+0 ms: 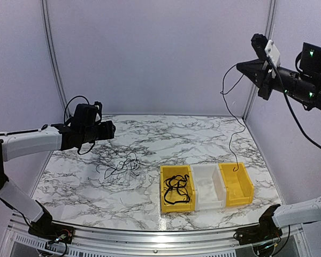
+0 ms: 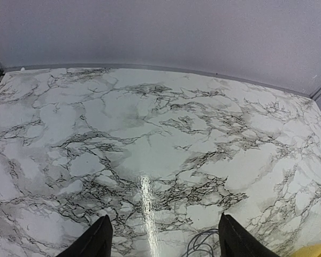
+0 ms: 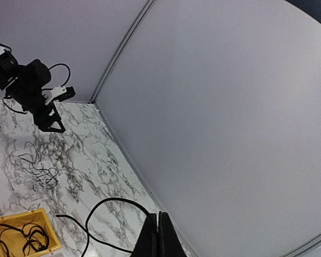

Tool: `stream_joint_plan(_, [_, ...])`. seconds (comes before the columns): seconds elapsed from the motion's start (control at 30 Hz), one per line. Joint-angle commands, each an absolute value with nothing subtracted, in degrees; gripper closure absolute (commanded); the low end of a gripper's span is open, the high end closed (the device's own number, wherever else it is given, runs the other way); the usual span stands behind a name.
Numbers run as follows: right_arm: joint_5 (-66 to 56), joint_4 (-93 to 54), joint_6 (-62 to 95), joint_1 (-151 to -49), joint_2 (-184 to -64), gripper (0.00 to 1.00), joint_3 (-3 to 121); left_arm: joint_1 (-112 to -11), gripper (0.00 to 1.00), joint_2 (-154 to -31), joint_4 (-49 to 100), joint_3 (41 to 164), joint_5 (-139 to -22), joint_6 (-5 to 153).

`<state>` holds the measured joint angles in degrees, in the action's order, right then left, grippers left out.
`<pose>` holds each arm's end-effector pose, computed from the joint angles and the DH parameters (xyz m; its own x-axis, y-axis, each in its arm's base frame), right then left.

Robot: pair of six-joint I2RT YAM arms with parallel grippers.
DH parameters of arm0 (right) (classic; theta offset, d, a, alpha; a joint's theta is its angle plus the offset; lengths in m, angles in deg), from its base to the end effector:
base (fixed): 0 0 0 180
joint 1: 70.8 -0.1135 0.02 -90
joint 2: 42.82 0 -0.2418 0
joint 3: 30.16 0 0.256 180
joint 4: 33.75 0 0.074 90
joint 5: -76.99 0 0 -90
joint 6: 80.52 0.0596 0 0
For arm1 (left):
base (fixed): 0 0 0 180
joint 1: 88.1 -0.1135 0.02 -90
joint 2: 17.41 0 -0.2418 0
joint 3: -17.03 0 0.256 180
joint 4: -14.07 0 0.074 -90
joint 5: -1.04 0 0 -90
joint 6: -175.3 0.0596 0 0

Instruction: Untangle the cables

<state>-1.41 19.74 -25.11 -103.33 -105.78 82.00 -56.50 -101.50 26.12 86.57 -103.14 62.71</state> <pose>0.1701 0.1227 0.5128 0.3431 -0.4408 -0.8295 -0.6086 0.5683 -0.5537 0.3149 -0.1766 0.2307 -0.4756 -0.1447 -0.8677 0.1503 0.9585 -0.2422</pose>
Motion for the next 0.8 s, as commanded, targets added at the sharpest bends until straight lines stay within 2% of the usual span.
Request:
stream_joint_plan(0.0, [4.15,25.88,-25.51,-102.88,-103.50,1.00,79.09,-56.72,0.29,-102.15,27.33,86.74,-103.54,61.42])
stream_joint_plan(0.4, [3.45,22.09,-24.47,-102.87,-95.83,1.00,59.91,-56.72,0.29,-100.32,27.53,83.31,-103.71,60.93])
stream_joint_plan(0.53, [6.04,22.58,-23.74,-102.85,-98.02,1.00,63.90,-56.72,0.29,-99.47,28.32,82.64,-104.35,61.57])
stream_joint_plan(0.77, [11.85,25.79,-22.75,-102.96,-105.17,1.00,78.23,-56.81,0.29,-99.43,29.44,82.23,-104.87,61.58])
